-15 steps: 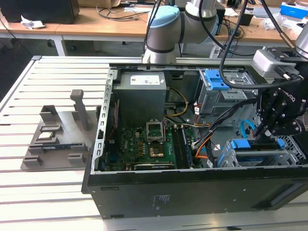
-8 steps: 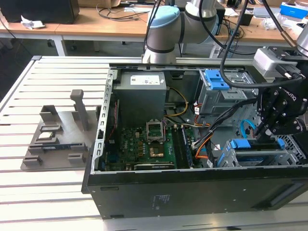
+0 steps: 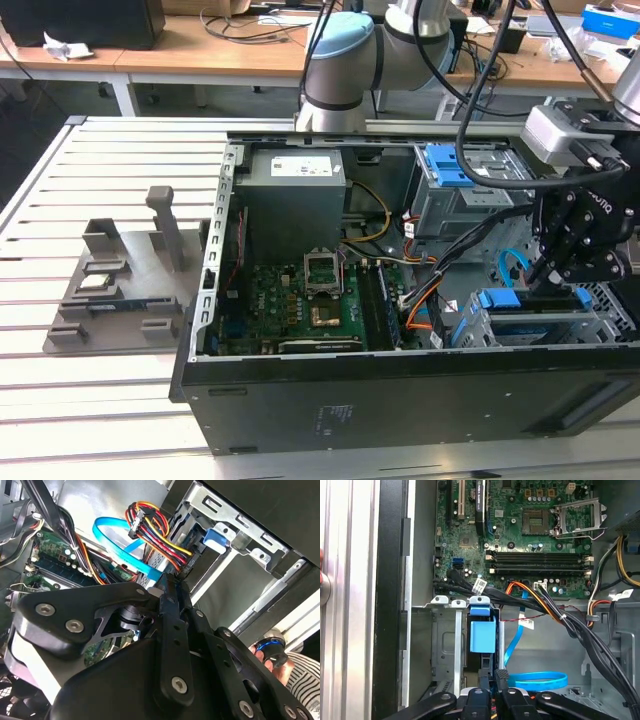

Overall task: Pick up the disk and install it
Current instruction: 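Insert the second disk wire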

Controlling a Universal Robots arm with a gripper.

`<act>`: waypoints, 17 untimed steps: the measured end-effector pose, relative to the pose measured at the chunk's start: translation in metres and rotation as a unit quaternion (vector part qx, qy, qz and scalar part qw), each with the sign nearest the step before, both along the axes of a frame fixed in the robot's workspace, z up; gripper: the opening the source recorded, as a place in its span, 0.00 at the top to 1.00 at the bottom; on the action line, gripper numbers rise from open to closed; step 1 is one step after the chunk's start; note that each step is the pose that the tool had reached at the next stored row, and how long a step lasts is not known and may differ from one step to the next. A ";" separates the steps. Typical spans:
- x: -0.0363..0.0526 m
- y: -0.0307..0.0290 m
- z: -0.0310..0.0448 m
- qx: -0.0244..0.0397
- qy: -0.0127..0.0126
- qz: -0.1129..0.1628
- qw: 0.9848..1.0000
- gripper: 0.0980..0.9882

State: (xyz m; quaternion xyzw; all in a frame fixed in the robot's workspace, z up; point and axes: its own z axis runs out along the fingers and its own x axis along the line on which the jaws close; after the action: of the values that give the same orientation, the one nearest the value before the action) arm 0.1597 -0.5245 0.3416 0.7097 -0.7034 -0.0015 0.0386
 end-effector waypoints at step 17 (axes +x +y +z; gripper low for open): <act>0.0000 0.0107 0.0565 -0.010 0.000 0.000 1.000 0.99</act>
State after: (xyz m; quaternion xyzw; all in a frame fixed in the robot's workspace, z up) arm 0.1597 -0.5138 0.3981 0.7095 -0.7033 0.0053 0.0454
